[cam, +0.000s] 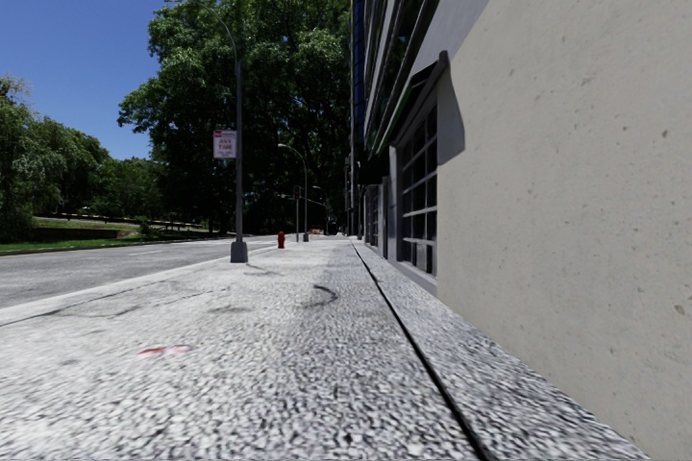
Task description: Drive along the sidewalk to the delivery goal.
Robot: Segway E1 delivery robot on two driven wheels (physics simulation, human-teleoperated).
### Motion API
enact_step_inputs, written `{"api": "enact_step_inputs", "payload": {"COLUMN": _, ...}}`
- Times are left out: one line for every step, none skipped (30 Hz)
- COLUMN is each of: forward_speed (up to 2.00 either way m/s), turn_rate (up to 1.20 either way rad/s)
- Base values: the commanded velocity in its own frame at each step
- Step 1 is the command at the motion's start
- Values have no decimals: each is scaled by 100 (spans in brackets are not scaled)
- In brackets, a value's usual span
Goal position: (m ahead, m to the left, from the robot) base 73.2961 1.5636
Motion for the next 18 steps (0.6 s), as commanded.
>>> {"api": "enact_step_inputs", "payload": {"forward_speed": 200, "turn_rate": 0}}
{"api": "enact_step_inputs", "payload": {"forward_speed": 200, "turn_rate": 0}}
{"api": "enact_step_inputs", "payload": {"forward_speed": 200, "turn_rate": 0}}
{"api": "enact_step_inputs", "payload": {"forward_speed": 200, "turn_rate": 0}}
{"api": "enact_step_inputs", "payload": {"forward_speed": 200, "turn_rate": 0}}
{"api": "enact_step_inputs", "payload": {"forward_speed": 200, "turn_rate": 0}}
{"api": "enact_step_inputs", "payload": {"forward_speed": 200, "turn_rate": 0}}
{"api": "enact_step_inputs", "payload": {"forward_speed": 200, "turn_rate": 0}}
{"api": "enact_step_inputs", "payload": {"forward_speed": 200, "turn_rate": 0}}
{"api": "enact_step_inputs", "payload": {"forward_speed": 200, "turn_rate": 0}}
{"api": "enact_step_inputs", "payload": {"forward_speed": 200, "turn_rate": 6}}
{"api": "enact_step_inputs", "payload": {"forward_speed": 200, "turn_rate": 7}}
{"api": "enact_step_inputs", "payload": {"forward_speed": 200, "turn_rate": 7}}
{"api": "enact_step_inputs", "payload": {"forward_speed": 200, "turn_rate": 7}}
{"api": "enact_step_inputs", "payload": {"forward_speed": 200, "turn_rate": 5}}
{"api": "enact_step_inputs", "payload": {"forward_speed": 200, "turn_rate": 0}}
{"api": "enact_step_inputs", "payload": {"forward_speed": 200, "turn_rate": 0}}
{"api": "enact_step_inputs", "payload": {"forward_speed": 200, "turn_rate": 0}}
